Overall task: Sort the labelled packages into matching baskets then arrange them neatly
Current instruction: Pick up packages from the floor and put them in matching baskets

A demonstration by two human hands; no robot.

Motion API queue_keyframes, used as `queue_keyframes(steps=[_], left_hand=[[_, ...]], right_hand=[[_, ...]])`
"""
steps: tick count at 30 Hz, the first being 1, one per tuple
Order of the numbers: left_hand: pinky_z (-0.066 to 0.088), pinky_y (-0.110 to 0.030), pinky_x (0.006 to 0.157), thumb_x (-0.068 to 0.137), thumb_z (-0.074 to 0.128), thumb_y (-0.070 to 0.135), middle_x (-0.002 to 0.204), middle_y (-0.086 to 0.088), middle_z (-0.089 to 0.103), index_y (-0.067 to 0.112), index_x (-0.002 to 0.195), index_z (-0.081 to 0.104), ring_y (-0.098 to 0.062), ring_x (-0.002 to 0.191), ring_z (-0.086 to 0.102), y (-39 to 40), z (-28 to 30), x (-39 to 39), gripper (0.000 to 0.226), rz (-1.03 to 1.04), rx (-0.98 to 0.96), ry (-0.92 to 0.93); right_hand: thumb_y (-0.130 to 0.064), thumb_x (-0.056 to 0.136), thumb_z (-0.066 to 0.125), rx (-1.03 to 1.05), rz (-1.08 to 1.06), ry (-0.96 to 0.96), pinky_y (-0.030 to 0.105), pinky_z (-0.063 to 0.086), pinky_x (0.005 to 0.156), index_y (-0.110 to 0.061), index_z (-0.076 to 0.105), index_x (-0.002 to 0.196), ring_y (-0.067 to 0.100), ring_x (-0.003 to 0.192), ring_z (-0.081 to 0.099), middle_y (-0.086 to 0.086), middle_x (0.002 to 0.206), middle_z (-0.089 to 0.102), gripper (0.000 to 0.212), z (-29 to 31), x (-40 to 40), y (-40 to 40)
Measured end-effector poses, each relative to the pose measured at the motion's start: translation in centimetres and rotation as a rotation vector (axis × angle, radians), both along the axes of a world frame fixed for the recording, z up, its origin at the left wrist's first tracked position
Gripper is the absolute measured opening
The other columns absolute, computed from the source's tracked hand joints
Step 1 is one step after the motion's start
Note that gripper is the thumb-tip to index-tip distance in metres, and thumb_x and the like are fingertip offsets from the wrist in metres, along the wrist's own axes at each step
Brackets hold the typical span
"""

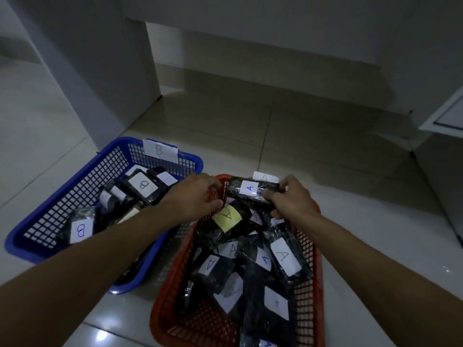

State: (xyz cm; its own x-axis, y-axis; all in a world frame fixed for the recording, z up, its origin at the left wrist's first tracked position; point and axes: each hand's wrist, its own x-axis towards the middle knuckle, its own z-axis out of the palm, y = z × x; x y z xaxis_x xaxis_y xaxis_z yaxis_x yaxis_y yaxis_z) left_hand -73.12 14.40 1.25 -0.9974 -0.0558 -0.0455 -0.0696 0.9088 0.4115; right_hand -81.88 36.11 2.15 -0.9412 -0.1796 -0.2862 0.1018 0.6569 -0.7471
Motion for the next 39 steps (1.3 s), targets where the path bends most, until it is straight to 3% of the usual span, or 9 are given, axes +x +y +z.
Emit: queue_keyframes(steps=[3, 5, 8, 14, 19, 25, 27, 31, 39], left_hand=[[0.044, -0.034, 0.094, 0.086, 0.064, 0.046, 0.124, 0.003, 0.053, 0.023, 0.131, 0.051, -0.016, 0.115, 0.046, -0.3, -0.1, 0.6, 0.052, -0.014, -0.007, -0.03], [0.042, -0.031, 0.092, 0.085, 0.064, 0.047, 0.124, 0.002, 0.054, 0.023, 0.131, 0.051, -0.014, 0.113, 0.045, -0.5, -0.1, 0.9, 0.053, -0.028, -0.013, -0.036], [0.042, -0.029, 0.087, 0.083, 0.066, 0.05, 0.117, 0.004, 0.056, 0.024, 0.129, 0.053, -0.01, 0.104, 0.046, -0.9, 0.0, 1.0, 0.054, -0.032, -0.005, -0.037], [0.046, -0.036, 0.089, 0.083, 0.064, 0.052, 0.112, 0.004, 0.056, 0.025, 0.125, 0.053, -0.014, 0.107, 0.046, -1.2, -0.1, 1.2, 0.051, -0.064, -0.059, -0.064], [0.047, -0.038, 0.093, 0.082, 0.062, 0.055, 0.122, 0.004, 0.056, 0.026, 0.127, 0.051, -0.014, 0.11, 0.048, -2.2, 0.2, 2.1, 0.055, -0.057, -0.082, -0.055], [0.043, -0.028, 0.078, 0.082, 0.064, 0.05, 0.107, 0.003, 0.061, 0.022, 0.114, 0.059, -0.015, 0.097, 0.055, -6.2, 2.9, 7.6, 0.043, 0.039, -0.117, 0.064], [0.047, -0.033, 0.08, 0.08, 0.063, 0.05, 0.104, 0.003, 0.062, 0.023, 0.111, 0.06, -0.018, 0.097, 0.056, -8.5, 3.8, 11.1, 0.041, 0.113, -0.131, 0.071], [0.047, -0.035, 0.085, 0.081, 0.064, 0.046, 0.107, 0.004, 0.061, 0.023, 0.112, 0.06, -0.017, 0.1, 0.054, -14.4, 4.5, 20.4, 0.04, 0.311, -0.158, -0.004], [0.046, -0.029, 0.084, 0.083, 0.069, 0.042, 0.109, 0.007, 0.058, 0.023, 0.12, 0.056, -0.013, 0.097, 0.052, -22.8, 0.5, 37.1, 0.043, 0.709, -0.031, -0.116]], right_hand=[[-0.033, 0.089, 0.071, 0.095, 0.061, 0.001, 0.013, 0.036, 0.033, -0.017, 0.05, 0.107, 0.009, 0.051, 0.061, 0.004, 0.092, 0.069, 0.032, -0.3, 0.1, 0.1], [-0.034, 0.088, 0.072, 0.142, 0.107, 0.021, 0.018, 0.042, 0.042, -0.017, 0.051, 0.11, 0.01, 0.061, 0.063, 0.001, 0.094, 0.068, 0.035, -0.6, 0.2, -0.1], [-0.035, 0.085, 0.074, 0.245, 0.186, 0.15, 0.018, 0.039, 0.054, -0.015, 0.054, 0.114, 0.006, 0.071, 0.057, -0.005, 0.093, 0.061, 0.04, -0.5, -0.2, -0.9], [-0.033, 0.079, 0.078, 0.471, 0.342, 0.336, 0.032, 0.05, 0.086, -0.015, 0.056, 0.126, 0.027, 0.103, 0.06, 0.01, 0.118, 0.062, 0.055, -1.7, -0.2, -2.1], [-0.037, 0.078, 0.079, 0.486, 0.41, 0.379, 0.037, 0.05, 0.084, -0.015, 0.048, 0.131, 0.029, 0.106, 0.056, 0.009, 0.118, 0.058, 0.065, 0.1, -0.1, -3.1], [-0.038, 0.083, 0.072, 0.262, 0.733, 0.533, 0.029, 0.039, 0.071, -0.023, 0.058, 0.115, 0.019, 0.094, 0.058, -0.001, 0.104, 0.061, 0.038, 4.1, 2.4, -10.4], [-0.04, 0.084, 0.071, 0.178, 0.869, 0.558, 0.028, 0.036, 0.067, -0.024, 0.061, 0.108, 0.015, 0.088, 0.057, -0.005, 0.098, 0.063, 0.031, 5.2, 4.9, -14.6], [-0.039, 0.086, 0.069, 0.074, 1.116, 0.558, 0.03, 0.046, 0.069, -0.024, 0.062, 0.105, 0.012, 0.084, 0.06, -0.006, 0.092, 0.066, 0.025, 6.1, 11.4, -22.9], [-0.038, 0.085, 0.072, 0.015, 1.351, 0.47, 0.027, 0.04, 0.067, -0.023, 0.059, 0.106, 0.007, 0.079, 0.055, -0.006, 0.094, 0.061, 0.029, 1.9, 23.4, -34.5]])
